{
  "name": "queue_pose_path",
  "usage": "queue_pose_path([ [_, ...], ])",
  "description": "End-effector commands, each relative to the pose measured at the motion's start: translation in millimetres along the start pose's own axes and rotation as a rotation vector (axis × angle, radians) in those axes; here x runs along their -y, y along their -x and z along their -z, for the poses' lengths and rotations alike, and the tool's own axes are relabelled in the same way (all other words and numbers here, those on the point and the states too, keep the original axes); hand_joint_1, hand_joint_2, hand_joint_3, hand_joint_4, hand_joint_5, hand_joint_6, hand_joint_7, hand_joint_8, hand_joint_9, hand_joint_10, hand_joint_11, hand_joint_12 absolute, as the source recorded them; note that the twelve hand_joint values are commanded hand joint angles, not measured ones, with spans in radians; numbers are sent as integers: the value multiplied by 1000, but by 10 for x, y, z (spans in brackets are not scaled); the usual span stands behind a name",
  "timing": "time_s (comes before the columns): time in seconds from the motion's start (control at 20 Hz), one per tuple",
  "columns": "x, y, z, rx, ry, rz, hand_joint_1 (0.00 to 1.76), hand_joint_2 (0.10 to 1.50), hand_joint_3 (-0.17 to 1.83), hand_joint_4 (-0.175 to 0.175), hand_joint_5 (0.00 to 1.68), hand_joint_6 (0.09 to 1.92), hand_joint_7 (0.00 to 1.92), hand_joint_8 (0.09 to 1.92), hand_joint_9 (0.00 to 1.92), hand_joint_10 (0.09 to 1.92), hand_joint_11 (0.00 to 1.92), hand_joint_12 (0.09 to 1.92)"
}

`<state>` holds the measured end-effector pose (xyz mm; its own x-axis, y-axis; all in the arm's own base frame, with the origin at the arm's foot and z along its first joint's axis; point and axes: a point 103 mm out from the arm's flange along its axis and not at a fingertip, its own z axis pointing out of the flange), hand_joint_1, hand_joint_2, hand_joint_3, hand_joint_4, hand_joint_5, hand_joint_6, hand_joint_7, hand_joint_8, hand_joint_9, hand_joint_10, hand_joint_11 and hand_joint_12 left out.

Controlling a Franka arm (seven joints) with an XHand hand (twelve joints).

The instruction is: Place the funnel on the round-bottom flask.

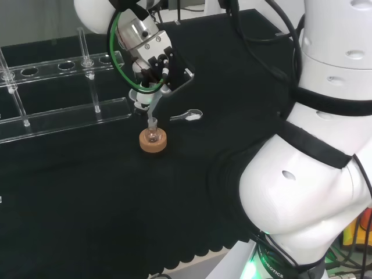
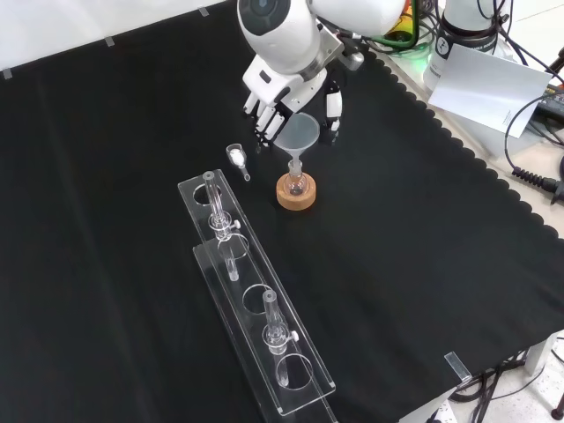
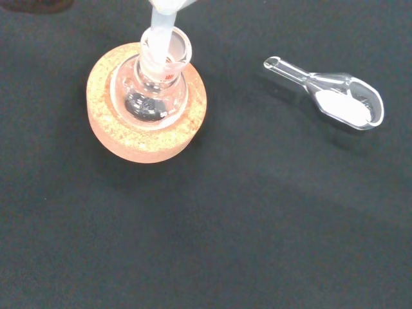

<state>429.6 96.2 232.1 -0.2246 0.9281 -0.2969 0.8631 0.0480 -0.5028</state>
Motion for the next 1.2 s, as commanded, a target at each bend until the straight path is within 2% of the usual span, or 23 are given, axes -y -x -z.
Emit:
queue_pose_path([
  [0.05,-39,-29,-6,-1,-2,7,676,746,453,-44,543,151,523,668,797,510,480,1286],
  [0.6,-54,-36,-11,16,-12,1,674,746,454,-44,540,156,520,668,792,510,480,1284],
  [0.9,-30,57,-83,-6,-13,0,675,746,455,-44,538,159,516,669,786,510,480,1284],
  [1.2,-25,48,-124,-28,-3,3,672,746,455,-49,493,141,485,663,754,504,479,1283],
])
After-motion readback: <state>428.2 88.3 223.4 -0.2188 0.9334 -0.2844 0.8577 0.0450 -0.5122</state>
